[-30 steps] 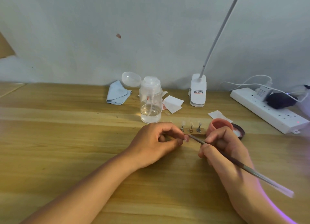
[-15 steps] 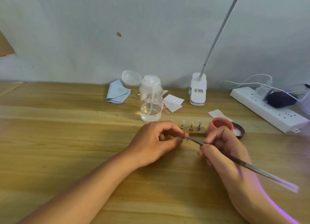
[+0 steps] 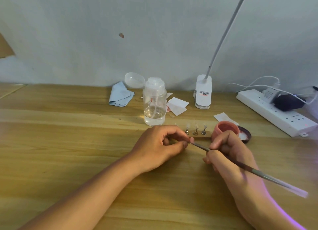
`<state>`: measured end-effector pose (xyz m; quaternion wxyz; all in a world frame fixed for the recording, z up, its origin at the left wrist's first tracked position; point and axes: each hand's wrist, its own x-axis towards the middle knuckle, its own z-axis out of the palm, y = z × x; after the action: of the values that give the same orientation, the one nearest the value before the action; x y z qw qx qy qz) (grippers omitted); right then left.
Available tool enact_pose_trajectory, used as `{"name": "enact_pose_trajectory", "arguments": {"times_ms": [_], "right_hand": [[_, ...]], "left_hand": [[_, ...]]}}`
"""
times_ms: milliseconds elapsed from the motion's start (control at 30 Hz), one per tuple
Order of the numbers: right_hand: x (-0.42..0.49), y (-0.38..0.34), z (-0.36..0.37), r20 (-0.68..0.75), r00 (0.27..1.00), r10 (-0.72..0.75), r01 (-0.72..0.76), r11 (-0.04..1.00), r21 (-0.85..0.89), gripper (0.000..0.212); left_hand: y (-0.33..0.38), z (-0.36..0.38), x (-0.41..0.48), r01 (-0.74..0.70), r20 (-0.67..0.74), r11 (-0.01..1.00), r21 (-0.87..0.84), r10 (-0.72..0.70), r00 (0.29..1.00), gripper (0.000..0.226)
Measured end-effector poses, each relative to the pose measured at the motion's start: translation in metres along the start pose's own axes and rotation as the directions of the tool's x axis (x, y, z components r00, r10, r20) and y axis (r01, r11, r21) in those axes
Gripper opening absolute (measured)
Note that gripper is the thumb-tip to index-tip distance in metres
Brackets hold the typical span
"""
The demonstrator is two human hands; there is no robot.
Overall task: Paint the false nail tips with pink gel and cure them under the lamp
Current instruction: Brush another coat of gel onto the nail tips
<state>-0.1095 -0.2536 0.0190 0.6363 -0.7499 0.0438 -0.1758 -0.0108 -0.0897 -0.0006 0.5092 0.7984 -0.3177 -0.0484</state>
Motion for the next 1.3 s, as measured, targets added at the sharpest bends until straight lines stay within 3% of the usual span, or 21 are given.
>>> {"name": "enact_pose_trajectory", "arguments": {"times_ms": [233,333,433,567,667,800,1000,1167,1300], "right_hand": [[0.002,0.008,-0.003,-0.073,0.996,-0.044,0.044,0.999,0.002,0.033],[-0.002,0.001,0.000,-0.243,0.945,-0.220,0.246,0.966,0.081,0.017],[-0.001,-0.007,-0.002,-0.312,0.870,-0.382,0.407,0.913,0.017,0.016],[0.012,-0.005,-0.025,-0.381,0.869,-0.316,0.339,0.941,-0.008,0.016],[0.017,0.005,-0.038,-0.401,0.877,-0.263,0.231,0.964,-0.129,0.011],[0.021,0.016,-0.040,-0.367,0.895,-0.254,0.131,0.936,-0.328,0.014],[0.024,0.020,-0.039,-0.308,0.919,-0.247,0.085,0.886,-0.456,0.011],[0.025,0.021,-0.040,-0.311,0.898,-0.310,0.157,0.888,-0.432,0.012],[0.013,0.000,-0.028,-0.378,0.837,-0.396,0.341,0.917,-0.206,0.017]], "left_hand": [[0.000,0.000,0.000,0.019,0.000,1.000,-0.005,-0.019,1.000,0.015],[0.001,0.001,0.000,0.031,-0.004,0.999,-0.017,-0.031,1.000,0.016],[0.002,0.000,0.000,0.030,-0.011,0.999,-0.015,-0.030,0.999,0.019],[0.006,0.002,-0.001,0.043,-0.029,0.999,-0.016,-0.043,0.999,0.015],[0.007,0.002,-0.002,0.067,-0.037,0.997,0.029,-0.066,0.997,0.019],[0.009,0.000,-0.002,0.059,-0.022,0.998,0.020,-0.059,0.998,0.027],[0.007,0.001,-0.002,0.051,-0.019,0.999,0.015,-0.050,0.999,0.018],[0.005,0.001,-0.001,0.047,-0.019,0.998,0.034,-0.046,0.999,0.019],[0.007,0.000,-0.002,0.022,-0.007,1.000,-0.003,-0.022,1.000,0.019]]}}
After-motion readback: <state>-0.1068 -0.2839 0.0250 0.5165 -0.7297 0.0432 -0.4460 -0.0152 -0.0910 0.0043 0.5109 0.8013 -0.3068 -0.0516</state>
